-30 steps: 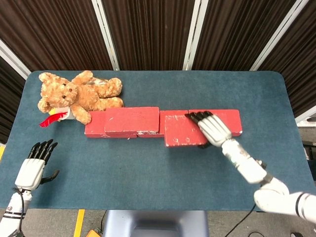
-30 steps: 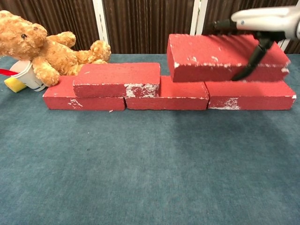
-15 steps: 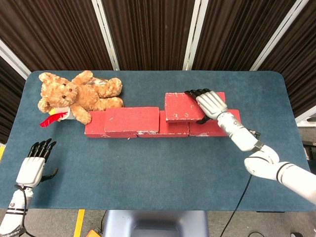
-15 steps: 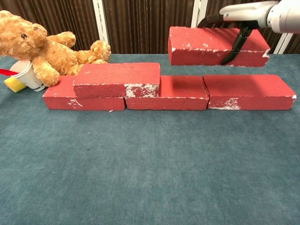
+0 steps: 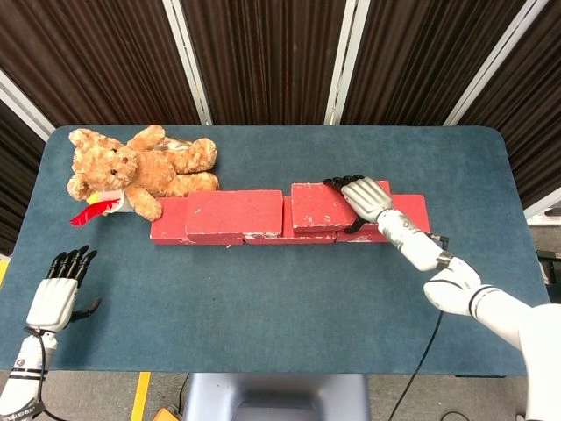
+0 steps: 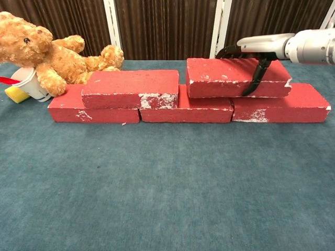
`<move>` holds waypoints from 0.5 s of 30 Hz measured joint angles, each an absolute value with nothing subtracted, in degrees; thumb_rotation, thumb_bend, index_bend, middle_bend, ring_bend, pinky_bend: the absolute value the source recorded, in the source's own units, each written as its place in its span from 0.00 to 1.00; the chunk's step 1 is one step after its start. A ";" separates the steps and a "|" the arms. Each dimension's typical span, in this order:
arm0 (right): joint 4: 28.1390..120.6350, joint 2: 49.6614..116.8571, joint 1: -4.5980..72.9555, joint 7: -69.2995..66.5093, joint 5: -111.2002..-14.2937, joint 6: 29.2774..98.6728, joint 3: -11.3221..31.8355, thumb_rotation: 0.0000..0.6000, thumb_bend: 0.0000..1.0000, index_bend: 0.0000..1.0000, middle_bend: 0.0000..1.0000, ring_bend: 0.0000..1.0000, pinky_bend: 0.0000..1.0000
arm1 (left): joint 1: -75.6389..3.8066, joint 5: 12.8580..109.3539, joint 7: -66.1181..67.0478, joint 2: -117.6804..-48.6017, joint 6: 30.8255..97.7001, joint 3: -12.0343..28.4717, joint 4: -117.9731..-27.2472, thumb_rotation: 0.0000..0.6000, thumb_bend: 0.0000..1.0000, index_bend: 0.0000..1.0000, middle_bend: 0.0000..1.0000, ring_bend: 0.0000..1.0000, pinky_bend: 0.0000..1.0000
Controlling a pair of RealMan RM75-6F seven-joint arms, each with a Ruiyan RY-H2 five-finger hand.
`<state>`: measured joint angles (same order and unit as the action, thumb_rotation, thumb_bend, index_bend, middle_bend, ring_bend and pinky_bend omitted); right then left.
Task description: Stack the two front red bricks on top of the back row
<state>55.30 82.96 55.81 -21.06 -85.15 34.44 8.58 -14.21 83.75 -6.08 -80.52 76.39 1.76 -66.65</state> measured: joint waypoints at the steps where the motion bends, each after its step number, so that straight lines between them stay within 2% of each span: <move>1: 54.84 83.39 55.98 -21.22 -85.04 34.36 8.48 1.00 0.26 0.63 0.55 0.47 0.65 | -14.22 83.82 -6.10 -80.54 76.37 1.75 -66.65 1.00 0.26 0.00 0.00 0.00 0.00; 9: 53.71 85.20 57.19 -19.97 -83.41 32.47 7.95 1.00 0.26 0.52 0.52 0.39 0.56 | -14.30 83.86 -6.63 -80.53 75.76 1.78 -66.33 1.00 0.26 0.00 0.00 0.00 0.00; 15: 54.09 85.67 57.73 -17.38 -81.65 31.55 8.13 1.00 0.26 0.35 0.40 0.26 0.46 | -14.29 84.03 -7.30 -80.38 75.74 1.84 -66.19 1.00 0.26 0.00 0.00 0.00 0.00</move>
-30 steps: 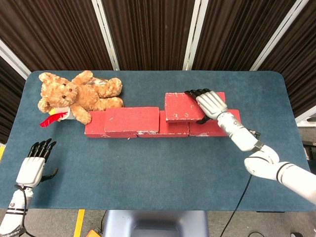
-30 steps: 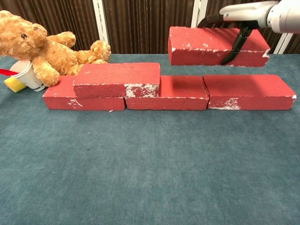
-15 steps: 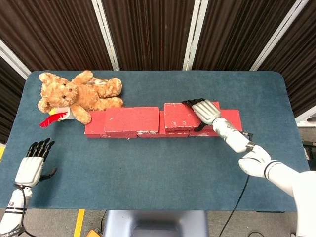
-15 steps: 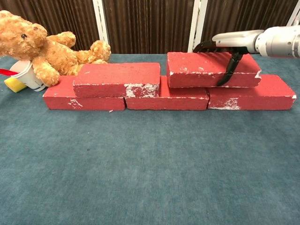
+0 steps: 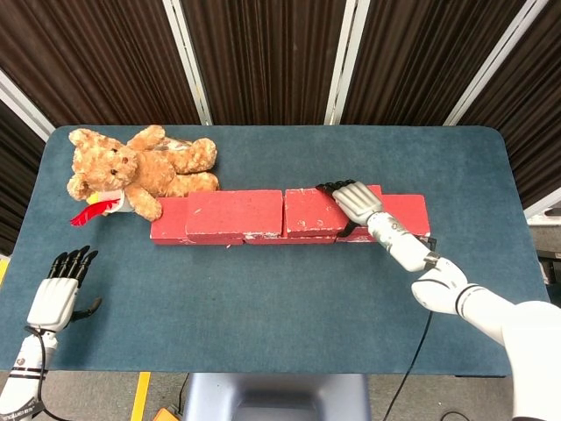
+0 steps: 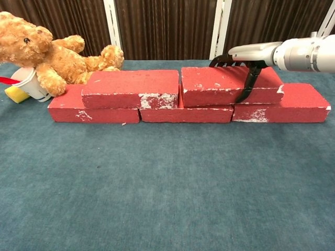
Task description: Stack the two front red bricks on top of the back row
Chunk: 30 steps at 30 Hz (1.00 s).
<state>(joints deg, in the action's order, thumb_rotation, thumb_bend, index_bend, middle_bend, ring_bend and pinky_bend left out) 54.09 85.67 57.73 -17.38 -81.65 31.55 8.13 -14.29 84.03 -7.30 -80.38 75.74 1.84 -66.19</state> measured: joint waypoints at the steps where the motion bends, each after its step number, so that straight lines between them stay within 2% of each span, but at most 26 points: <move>1: 54.16 85.77 57.83 -16.81 -81.07 31.27 8.23 1.00 0.26 0.32 0.38 0.23 0.43 | -14.29 84.05 -7.43 -80.32 75.72 1.85 -66.20 1.00 0.26 0.00 0.00 0.00 0.00; 5: 54.40 86.15 58.02 -15.10 -79.60 30.87 8.56 1.00 0.26 0.21 0.30 0.11 0.27 | -14.35 84.32 -8.08 -79.99 75.59 1.77 -66.41 1.00 0.26 0.00 0.00 0.00 0.00; 10: 54.92 86.39 58.25 -12.85 -77.65 30.02 8.91 1.00 0.24 0.06 0.18 0.03 0.22 | -14.39 84.51 -8.75 -79.59 75.51 1.77 -66.65 1.00 0.26 0.00 0.00 0.00 0.00; 13: 55.31 86.42 58.36 -11.19 -76.49 29.71 9.12 1.00 0.22 0.01 0.14 0.01 0.22 | -14.35 84.58 -8.89 -79.47 75.65 1.81 -66.73 1.00 0.26 0.00 0.00 0.00 0.00; 20: 56.81 86.30 58.28 -7.95 -73.99 29.79 9.56 1.00 0.16 0.00 0.12 0.00 0.21 | -14.29 84.60 -9.36 -79.26 75.67 1.89 -66.78 1.00 0.26 0.00 0.00 0.00 0.00; 30: 60.98 84.24 57.84 -3.96 -71.20 30.06 9.78 1.00 0.12 0.00 0.10 0.00 0.19 | -14.23 84.89 -9.56 -79.10 76.04 1.94 -66.99 1.00 0.26 0.00 0.00 0.00 0.00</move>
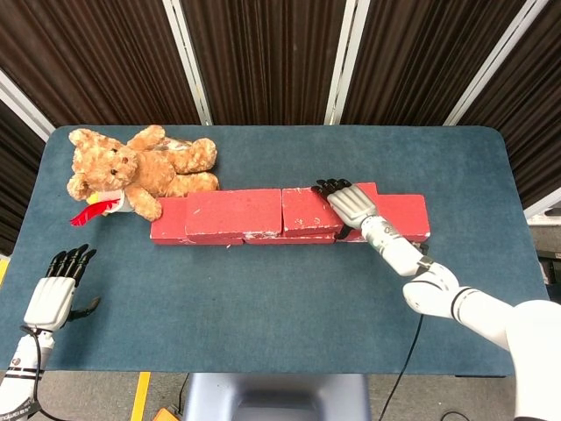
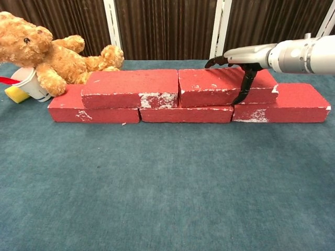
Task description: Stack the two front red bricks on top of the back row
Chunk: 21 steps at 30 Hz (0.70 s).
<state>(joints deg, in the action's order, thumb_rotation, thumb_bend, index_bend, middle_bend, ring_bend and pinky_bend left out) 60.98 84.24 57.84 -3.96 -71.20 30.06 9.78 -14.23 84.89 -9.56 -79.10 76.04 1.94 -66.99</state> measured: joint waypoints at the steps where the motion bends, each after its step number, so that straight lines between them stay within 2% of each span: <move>1: 61.87 83.77 57.68 -3.70 -70.97 30.38 9.87 1.00 0.12 0.00 0.09 0.00 0.19 | -14.21 84.94 -9.58 -79.08 76.11 1.94 -67.04 1.00 0.26 0.00 0.00 0.00 0.00; 9: 72.58 76.86 54.18 -3.99 -70.81 36.27 10.64 1.00 0.12 0.00 0.05 0.00 0.11 | -13.80 85.81 -9.29 -78.52 77.79 1.84 -68.25 1.00 0.26 0.00 0.00 0.00 0.00; 15: 83.09 68.45 45.58 -3.48 -72.81 48.69 9.30 1.00 0.12 0.00 0.02 0.00 0.00 | -13.15 86.20 -7.77 -77.91 79.42 1.85 -70.09 1.00 0.30 0.00 0.00 0.00 0.00; 21: 86.76 66.13 32.86 1.19 -74.56 66.08 5.32 1.00 0.12 0.00 0.01 0.00 0.00 | -12.40 85.43 -3.70 -77.50 80.46 2.25 -72.18 1.00 0.31 0.00 0.00 0.00 0.00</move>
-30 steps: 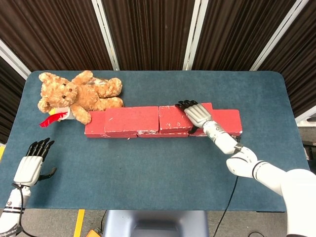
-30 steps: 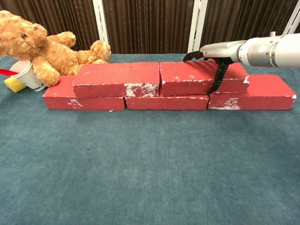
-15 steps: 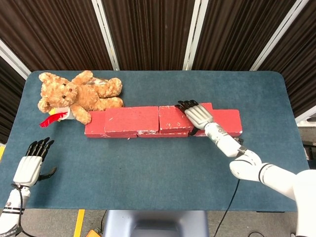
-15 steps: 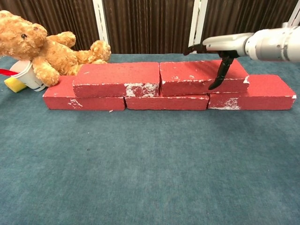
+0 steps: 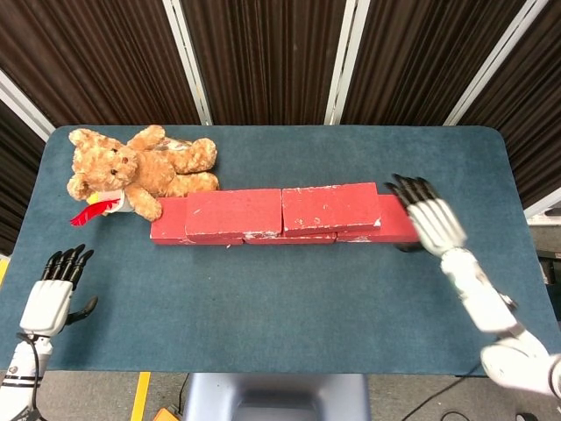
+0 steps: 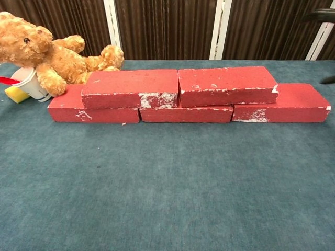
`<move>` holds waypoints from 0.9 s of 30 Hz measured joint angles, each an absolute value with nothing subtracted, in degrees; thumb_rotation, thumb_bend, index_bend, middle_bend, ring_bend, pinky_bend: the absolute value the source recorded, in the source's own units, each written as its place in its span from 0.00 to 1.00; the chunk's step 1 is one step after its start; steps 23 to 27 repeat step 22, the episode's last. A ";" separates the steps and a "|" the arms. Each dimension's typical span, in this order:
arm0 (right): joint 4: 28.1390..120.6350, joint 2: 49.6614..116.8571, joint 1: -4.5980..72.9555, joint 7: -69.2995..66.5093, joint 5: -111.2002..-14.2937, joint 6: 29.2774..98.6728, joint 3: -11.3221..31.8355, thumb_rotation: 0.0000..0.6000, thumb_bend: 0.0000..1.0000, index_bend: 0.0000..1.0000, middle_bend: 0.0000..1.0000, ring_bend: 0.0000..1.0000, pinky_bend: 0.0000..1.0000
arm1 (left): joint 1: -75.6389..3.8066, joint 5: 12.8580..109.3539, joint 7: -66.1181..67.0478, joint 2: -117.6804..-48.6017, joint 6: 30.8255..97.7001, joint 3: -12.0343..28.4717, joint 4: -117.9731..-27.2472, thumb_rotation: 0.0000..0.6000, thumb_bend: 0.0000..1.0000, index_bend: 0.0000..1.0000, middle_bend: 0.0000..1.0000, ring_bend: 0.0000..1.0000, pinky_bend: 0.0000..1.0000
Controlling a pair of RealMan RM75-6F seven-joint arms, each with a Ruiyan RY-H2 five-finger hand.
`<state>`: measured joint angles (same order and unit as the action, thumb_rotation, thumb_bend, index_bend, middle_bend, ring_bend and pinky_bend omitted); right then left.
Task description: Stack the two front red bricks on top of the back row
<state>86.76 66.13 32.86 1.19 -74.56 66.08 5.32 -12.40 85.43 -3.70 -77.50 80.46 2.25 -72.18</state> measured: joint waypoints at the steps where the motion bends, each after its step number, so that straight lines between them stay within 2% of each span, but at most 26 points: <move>1: 86.75 66.44 30.10 1.99 -74.93 69.83 4.47 1.00 0.12 0.00 0.01 0.00 0.00 | -12.29 85.18 -2.86 -77.47 80.57 2.35 -72.37 1.00 0.31 0.00 0.00 0.00 0.00; 7: 82.71 70.48 16.99 4.99 -78.46 86.18 0.22 1.00 0.12 0.00 0.00 0.00 0.00 | -11.50 82.21 4.07 -77.27 80.80 3.40 -74.39 1.00 0.34 0.00 0.00 0.00 0.00; 11: 82.42 71.01 13.34 5.72 -81.92 90.69 -1.04 1.00 0.12 0.00 0.00 0.00 0.00 | -11.21 81.68 6.14 -76.79 80.84 3.64 -76.59 1.00 0.33 0.00 0.00 0.00 0.00; 15: 83.54 70.37 12.56 6.58 -81.68 89.73 -1.04 1.00 0.12 0.00 0.00 0.00 0.00 | -11.06 82.20 6.57 -76.39 80.99 3.43 -77.44 1.00 0.33 0.00 0.00 0.00 0.00; 21: 84.78 69.45 12.69 7.86 -78.01 84.14 0.67 1.00 0.12 0.00 0.00 0.00 0.00 | -11.22 81.57 6.37 -76.31 79.95 3.60 -77.15 1.00 0.34 0.00 0.00 0.00 0.00; 27: 85.05 69.37 12.70 8.22 -77.92 83.73 1.03 1.00 0.12 0.00 0.00 0.00 0.00 | -11.24 81.47 6.45 -76.30 79.89 3.64 -77.05 1.00 0.33 0.00 0.00 0.00 0.00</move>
